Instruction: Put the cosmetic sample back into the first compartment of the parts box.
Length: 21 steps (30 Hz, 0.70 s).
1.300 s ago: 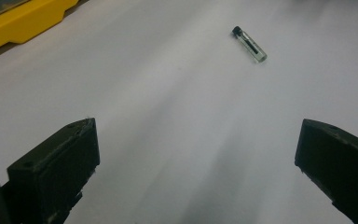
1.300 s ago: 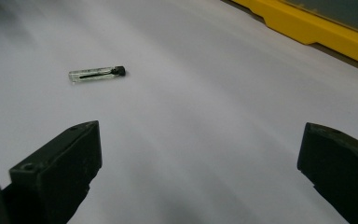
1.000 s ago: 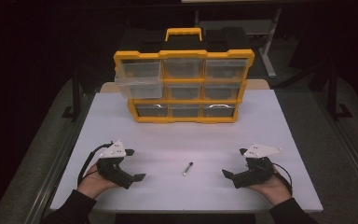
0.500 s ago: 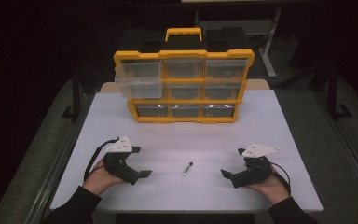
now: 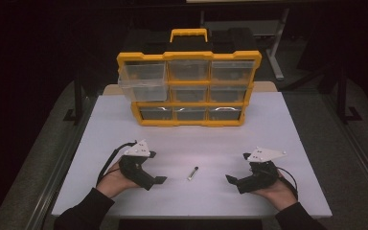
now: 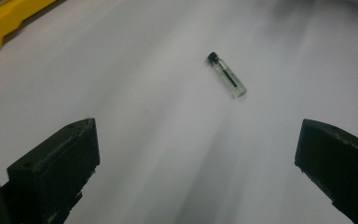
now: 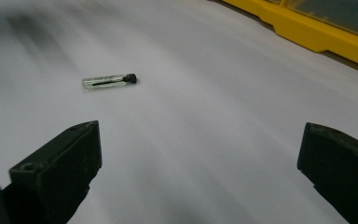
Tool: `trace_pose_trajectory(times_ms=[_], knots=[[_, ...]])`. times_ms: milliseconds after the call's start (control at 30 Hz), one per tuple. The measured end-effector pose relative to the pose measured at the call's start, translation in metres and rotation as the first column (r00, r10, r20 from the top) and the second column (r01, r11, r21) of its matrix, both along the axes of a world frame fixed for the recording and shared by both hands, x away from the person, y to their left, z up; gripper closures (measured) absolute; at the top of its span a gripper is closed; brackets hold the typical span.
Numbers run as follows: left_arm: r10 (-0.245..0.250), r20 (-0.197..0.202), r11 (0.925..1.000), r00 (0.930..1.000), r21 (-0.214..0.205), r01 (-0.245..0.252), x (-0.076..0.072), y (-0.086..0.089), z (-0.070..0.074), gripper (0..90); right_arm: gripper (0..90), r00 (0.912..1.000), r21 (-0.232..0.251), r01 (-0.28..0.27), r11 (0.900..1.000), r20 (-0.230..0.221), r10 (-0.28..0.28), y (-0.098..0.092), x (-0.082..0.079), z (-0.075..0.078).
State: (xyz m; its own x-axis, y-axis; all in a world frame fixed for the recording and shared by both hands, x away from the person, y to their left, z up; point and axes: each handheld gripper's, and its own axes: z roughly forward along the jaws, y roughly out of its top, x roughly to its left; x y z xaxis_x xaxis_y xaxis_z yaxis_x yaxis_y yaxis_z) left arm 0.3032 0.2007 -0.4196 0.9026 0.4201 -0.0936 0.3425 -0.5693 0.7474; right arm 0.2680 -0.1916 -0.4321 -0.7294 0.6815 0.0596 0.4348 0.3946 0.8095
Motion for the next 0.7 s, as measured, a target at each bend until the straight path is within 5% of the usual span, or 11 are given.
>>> trace_pose_trajectory(times_ms=[700], knots=[[-0.055,0.006,0.9984,0.9985,-0.014,0.055,0.012,-0.039,0.008,0.0,0.0,1.0,0.004,-0.008,1.0,0.001,0.008,0.0,0.0,0.001]])
